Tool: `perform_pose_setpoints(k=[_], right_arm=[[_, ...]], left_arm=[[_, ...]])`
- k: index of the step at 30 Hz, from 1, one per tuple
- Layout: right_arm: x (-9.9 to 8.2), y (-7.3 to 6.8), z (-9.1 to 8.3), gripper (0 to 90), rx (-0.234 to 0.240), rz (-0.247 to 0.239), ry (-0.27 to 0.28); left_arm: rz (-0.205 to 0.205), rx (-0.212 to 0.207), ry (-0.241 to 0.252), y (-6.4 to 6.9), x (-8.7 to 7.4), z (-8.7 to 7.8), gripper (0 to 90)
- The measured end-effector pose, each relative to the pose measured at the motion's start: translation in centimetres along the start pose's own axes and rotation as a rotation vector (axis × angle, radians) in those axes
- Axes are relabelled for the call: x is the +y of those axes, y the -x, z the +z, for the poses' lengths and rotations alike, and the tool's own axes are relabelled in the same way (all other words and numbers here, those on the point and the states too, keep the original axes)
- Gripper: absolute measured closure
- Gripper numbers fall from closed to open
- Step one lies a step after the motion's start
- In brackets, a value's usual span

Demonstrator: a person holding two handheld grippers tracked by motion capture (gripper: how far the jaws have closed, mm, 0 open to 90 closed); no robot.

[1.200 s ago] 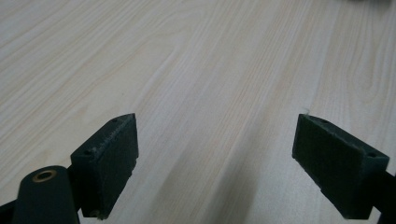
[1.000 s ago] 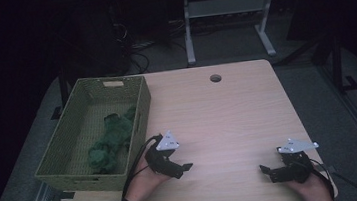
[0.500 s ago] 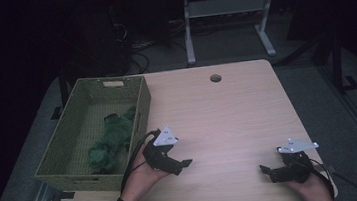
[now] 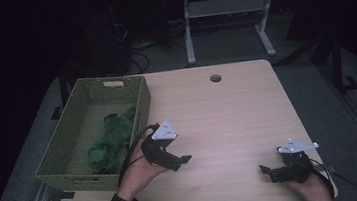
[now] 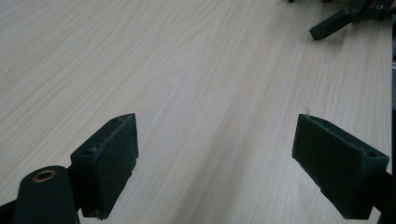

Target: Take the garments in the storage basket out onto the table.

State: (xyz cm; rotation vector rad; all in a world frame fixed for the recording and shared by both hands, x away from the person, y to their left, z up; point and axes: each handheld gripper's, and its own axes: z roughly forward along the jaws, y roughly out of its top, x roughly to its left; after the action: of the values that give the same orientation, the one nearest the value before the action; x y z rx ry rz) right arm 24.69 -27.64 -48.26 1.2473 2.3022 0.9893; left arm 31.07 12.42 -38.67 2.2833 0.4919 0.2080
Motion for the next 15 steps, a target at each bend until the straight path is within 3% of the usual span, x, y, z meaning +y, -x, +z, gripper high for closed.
perform_pose_setpoints(k=[15], right_arm=[[0.0, 0.0, 0.0, 6.8, 0.000, -0.002, -0.001]], left_arm=[[0.008, -0.006, 0.014, -1.4, 1.5, -1.6, 13.8]])
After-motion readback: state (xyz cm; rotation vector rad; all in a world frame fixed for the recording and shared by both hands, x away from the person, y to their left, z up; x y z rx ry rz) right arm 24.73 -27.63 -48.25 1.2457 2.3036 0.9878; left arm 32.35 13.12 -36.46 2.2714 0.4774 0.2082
